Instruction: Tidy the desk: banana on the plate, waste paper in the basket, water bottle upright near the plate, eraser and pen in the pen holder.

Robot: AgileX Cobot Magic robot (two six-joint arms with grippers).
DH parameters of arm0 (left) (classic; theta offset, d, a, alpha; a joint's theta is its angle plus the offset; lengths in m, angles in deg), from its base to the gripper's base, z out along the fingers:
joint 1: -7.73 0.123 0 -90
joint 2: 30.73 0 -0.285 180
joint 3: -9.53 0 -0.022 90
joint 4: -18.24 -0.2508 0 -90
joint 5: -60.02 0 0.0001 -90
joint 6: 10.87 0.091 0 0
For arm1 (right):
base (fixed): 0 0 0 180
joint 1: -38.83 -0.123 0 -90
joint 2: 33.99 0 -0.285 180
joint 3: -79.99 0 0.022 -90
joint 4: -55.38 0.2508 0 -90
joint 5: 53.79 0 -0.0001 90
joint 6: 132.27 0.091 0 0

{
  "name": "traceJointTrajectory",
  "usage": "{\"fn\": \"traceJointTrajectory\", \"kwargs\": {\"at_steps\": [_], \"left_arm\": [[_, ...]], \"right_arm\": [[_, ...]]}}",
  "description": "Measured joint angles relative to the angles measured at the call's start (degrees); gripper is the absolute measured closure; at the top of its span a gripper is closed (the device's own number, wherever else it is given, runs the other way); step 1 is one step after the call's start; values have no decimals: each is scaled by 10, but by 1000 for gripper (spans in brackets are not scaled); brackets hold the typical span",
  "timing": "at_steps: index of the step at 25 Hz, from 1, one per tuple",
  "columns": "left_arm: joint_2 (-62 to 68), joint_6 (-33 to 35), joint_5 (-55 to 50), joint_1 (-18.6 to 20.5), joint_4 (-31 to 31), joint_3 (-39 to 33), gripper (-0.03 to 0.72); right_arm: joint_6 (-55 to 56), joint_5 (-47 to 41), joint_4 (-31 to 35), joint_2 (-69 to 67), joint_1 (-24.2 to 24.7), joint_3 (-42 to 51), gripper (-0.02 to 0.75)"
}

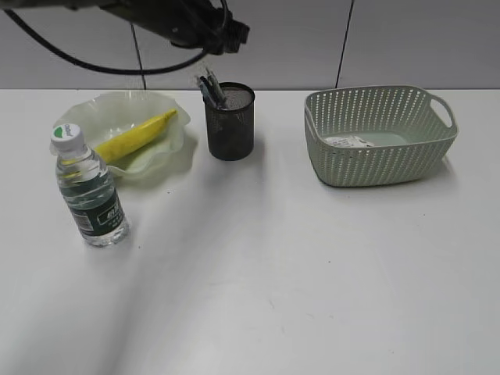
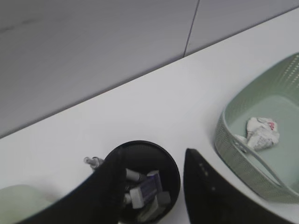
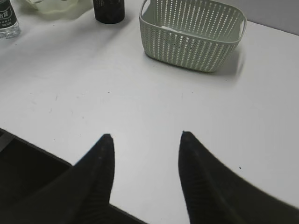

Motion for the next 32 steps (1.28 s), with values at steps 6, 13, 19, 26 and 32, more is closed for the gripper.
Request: {"fn": "traceJointTrajectory", "kwargs": {"at_steps": [6, 13, 19, 26, 32], "left_arm": [[-134, 0, -169, 1, -42, 0, 378], [-297, 0, -383, 1, -73, 0, 378], [-446, -17, -454, 1, -103, -21, 378], [-686, -43, -466, 1, -107, -187, 378], [-901, -46, -470, 1, -108, -374, 378]], "right_arm": [[0, 0, 0, 0, 0, 0, 370], [0, 0, 7, 0, 0, 0, 370], [-14, 0, 17, 0, 0, 0, 370], [-18, 0, 20, 0, 0, 0, 370], [-16, 0, 22, 0, 0, 0, 370]]}}
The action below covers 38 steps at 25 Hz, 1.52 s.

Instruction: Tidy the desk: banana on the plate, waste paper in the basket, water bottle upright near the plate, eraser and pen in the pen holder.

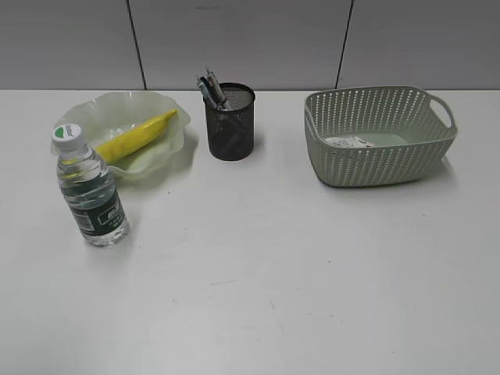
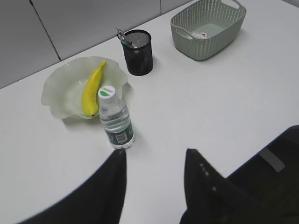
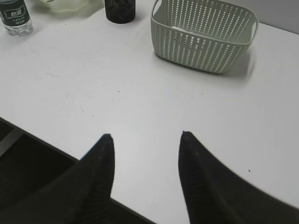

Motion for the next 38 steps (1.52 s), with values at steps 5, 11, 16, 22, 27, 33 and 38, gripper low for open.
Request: {"fn": "traceJointTrajectory", "kwargs": {"at_steps": [5, 11, 16, 22, 27, 33, 38], "left_arm": [[-176, -2, -2, 0, -1, -117, 378], [-258, -2, -7, 0, 8, -212, 378], [-255, -3, 12, 0, 17, -267, 379], [-255, -9, 83, 0, 22, -295, 379], [-255, -9, 87, 0, 24, -298, 379], [-255, -9, 87, 0, 24, -298, 379], [-255, -9, 87, 0, 24, -298, 380]], "right_arm": [[0, 0, 1, 0, 0, 0, 370], [1, 1, 4, 0, 0, 0, 370], [1, 1, 4, 0, 0, 0, 370], [1, 1, 4, 0, 0, 0, 370], [2, 1, 4, 0, 0, 0, 370], [2, 1, 4, 0, 0, 0, 370], [2, 1, 4, 0, 0, 0, 370]]}}
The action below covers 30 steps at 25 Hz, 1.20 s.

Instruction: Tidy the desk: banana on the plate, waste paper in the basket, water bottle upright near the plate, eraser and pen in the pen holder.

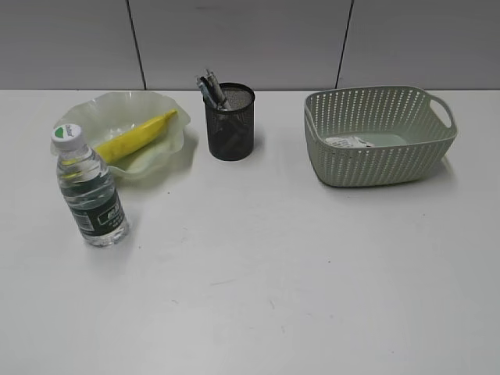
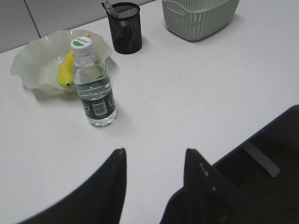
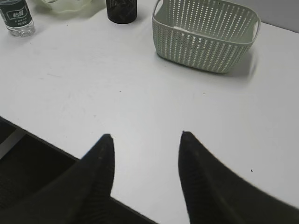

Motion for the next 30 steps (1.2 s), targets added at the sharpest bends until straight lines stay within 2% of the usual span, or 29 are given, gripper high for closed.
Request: {"fn": "traceJointTrajectory", "kwargs": {"at_steps": [3, 5, 7, 11, 14, 19, 30], "left_arm": [[-3, 0, 1, 4, 0, 0, 380], [-6, 0, 1, 25, 0, 0, 380], [-6, 0, 1, 72, 0, 0, 380], [-6, -1, 1, 188, 1, 0, 380], [-6, -2, 1, 249, 1, 0, 380], [-6, -2, 3, 264, 1, 0, 380], [-6, -2, 3, 264, 1, 0, 380]], "right_arm": [[0, 0, 0, 0, 0, 0, 370], [0, 0, 0, 0, 5, 0, 370], [0, 0, 0, 0, 28, 0, 370], [0, 0, 1, 0, 134, 0, 370], [0, 0, 1, 0, 207, 0, 370], [0, 0, 2, 0, 258, 0, 370], [0, 0, 2, 0, 294, 0, 370]]}}
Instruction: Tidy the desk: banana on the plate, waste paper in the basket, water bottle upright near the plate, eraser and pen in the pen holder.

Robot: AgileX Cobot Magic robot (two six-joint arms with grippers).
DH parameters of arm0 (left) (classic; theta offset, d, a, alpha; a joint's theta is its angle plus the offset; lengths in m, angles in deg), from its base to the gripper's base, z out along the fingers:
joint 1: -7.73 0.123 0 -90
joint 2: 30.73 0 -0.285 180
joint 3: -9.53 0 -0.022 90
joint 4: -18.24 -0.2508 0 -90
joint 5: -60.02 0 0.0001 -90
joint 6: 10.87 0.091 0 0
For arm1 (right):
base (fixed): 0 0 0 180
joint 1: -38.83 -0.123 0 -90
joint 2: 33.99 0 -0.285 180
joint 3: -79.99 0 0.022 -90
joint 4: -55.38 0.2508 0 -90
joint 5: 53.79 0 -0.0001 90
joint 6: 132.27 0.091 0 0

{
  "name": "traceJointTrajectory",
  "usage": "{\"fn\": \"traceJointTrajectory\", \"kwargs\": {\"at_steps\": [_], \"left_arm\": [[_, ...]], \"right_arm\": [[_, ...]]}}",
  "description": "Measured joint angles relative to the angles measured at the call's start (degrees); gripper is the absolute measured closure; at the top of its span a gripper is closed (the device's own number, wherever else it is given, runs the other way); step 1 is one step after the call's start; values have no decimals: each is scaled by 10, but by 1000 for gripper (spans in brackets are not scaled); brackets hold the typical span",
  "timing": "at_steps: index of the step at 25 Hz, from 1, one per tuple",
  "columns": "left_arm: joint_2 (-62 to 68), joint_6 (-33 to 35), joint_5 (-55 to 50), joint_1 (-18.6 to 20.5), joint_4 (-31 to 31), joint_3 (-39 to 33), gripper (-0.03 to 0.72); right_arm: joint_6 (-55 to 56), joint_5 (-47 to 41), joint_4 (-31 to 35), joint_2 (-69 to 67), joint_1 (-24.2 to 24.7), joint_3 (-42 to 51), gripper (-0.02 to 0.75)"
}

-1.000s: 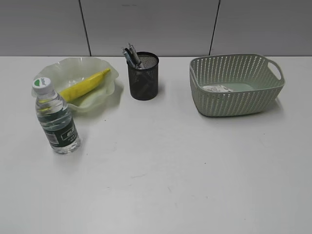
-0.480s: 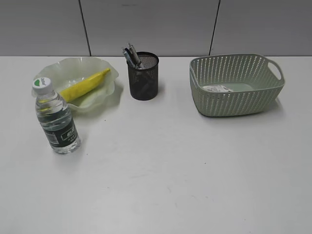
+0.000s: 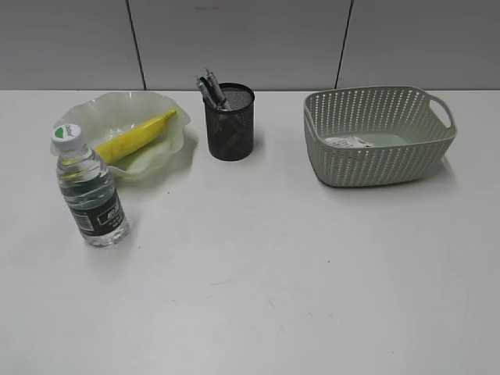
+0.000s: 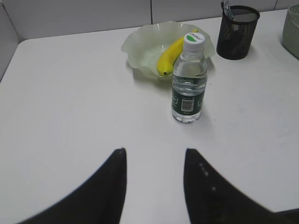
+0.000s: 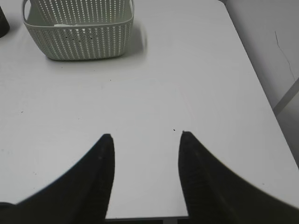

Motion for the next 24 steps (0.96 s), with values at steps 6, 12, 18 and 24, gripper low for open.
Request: {"fn": "traceJointTrajectory", "kwargs": {"at_steps": [6, 12, 18, 24], "left_arm": [[0, 0, 0, 0, 0, 0, 380], [0, 0, 0, 0, 0, 0, 380], [0, 0, 0, 0, 0, 0, 380], [0, 0, 0, 0, 0, 0, 380]], "right_arm": [[0, 0, 0, 0, 0, 0, 370], [0, 0, 0, 0, 0, 0, 370], [0, 0, 0, 0, 0, 0, 370], [0, 0, 0, 0, 0, 0, 370]]}}
